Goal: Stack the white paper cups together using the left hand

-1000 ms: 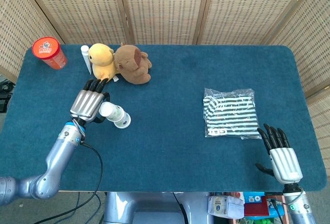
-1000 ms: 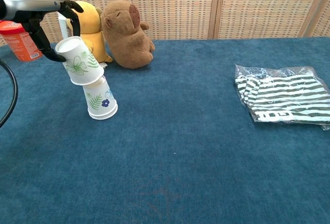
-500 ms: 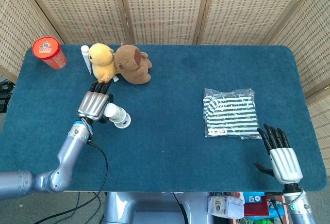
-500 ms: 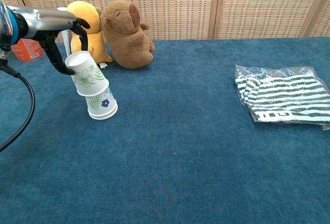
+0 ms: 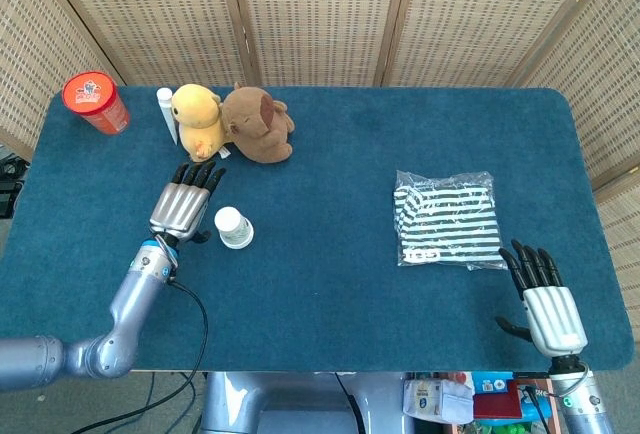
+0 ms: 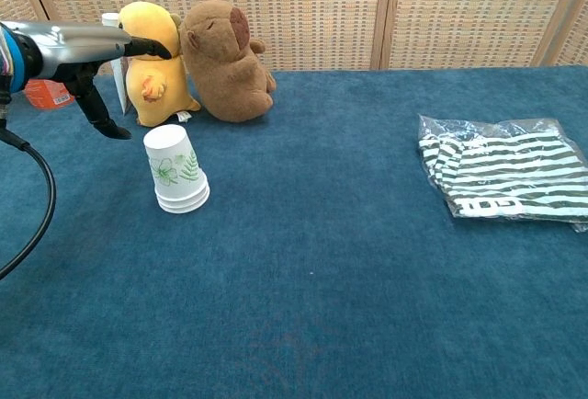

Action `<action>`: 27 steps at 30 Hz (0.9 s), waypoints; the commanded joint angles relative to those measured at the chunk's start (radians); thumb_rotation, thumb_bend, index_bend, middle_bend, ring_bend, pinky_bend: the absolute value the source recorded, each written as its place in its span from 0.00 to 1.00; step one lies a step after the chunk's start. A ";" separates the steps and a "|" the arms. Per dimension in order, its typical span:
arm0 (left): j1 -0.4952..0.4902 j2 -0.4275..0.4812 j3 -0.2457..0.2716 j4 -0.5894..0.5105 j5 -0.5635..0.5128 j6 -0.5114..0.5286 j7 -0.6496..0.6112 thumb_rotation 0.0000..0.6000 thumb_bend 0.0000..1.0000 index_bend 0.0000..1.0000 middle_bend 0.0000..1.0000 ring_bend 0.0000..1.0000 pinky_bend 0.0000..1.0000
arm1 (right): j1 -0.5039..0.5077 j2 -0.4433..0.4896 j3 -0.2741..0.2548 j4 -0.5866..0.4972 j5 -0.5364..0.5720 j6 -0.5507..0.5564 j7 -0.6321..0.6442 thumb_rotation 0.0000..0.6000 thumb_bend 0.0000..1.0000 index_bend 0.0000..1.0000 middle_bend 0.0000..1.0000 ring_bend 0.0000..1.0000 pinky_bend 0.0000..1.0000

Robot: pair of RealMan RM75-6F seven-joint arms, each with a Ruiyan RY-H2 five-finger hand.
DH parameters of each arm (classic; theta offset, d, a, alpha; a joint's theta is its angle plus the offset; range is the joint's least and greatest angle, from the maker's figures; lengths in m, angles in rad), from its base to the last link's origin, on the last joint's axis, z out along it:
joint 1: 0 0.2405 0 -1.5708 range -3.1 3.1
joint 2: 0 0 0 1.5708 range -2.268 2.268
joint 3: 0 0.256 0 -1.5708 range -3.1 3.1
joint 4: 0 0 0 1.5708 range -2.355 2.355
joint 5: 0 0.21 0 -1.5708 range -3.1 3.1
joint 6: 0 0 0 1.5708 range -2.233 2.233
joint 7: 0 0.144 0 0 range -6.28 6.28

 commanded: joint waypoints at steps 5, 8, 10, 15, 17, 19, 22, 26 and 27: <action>0.195 0.035 0.126 -0.100 0.342 0.160 -0.187 1.00 0.24 0.00 0.00 0.00 0.00 | 0.002 -0.005 -0.001 0.002 0.003 -0.007 -0.009 1.00 0.00 0.00 0.00 0.00 0.00; 0.335 -0.001 0.244 -0.062 0.552 0.306 -0.267 1.00 0.24 0.00 0.00 0.00 0.00 | 0.004 -0.014 -0.005 0.004 -0.004 -0.008 -0.028 1.00 0.00 0.00 0.00 0.00 0.00; 0.391 -0.032 0.282 -0.004 0.642 0.367 -0.290 1.00 0.24 0.00 0.00 0.00 0.00 | 0.004 -0.017 -0.005 0.004 -0.006 -0.008 -0.035 1.00 0.00 0.00 0.00 0.00 0.00; 0.499 -0.090 0.336 0.098 0.774 0.478 -0.313 1.00 0.24 0.00 0.00 0.00 0.00 | 0.004 -0.023 -0.006 0.005 -0.008 -0.005 -0.048 1.00 0.00 0.00 0.00 0.00 0.00; 0.538 -0.106 0.351 0.133 0.810 0.509 -0.327 1.00 0.24 0.00 0.00 0.00 0.00 | 0.003 -0.024 -0.006 0.004 -0.010 -0.003 -0.054 1.00 0.00 0.00 0.00 0.00 0.00; 0.572 -0.115 0.360 0.161 0.834 0.529 -0.339 1.00 0.24 0.00 0.00 0.00 0.00 | 0.003 -0.025 -0.006 0.002 -0.012 -0.001 -0.057 1.00 0.00 0.00 0.00 0.00 0.00; 0.632 -0.114 0.368 0.213 0.872 0.577 -0.365 1.00 0.24 0.01 0.00 0.00 0.00 | 0.003 -0.027 -0.006 0.003 -0.010 -0.001 -0.062 1.00 0.00 0.00 0.00 0.00 0.00; 0.660 -0.099 0.348 0.221 0.888 0.577 -0.401 1.00 0.24 0.00 0.00 0.00 0.00 | 0.004 -0.029 -0.005 0.007 -0.006 -0.006 -0.065 1.00 0.00 0.00 0.00 0.00 0.00; 0.664 -0.095 0.346 0.220 0.887 0.574 -0.406 1.00 0.24 0.00 0.00 0.00 0.00 | 0.004 -0.030 -0.004 0.007 -0.005 -0.007 -0.065 1.00 0.00 0.00 0.00 0.00 0.00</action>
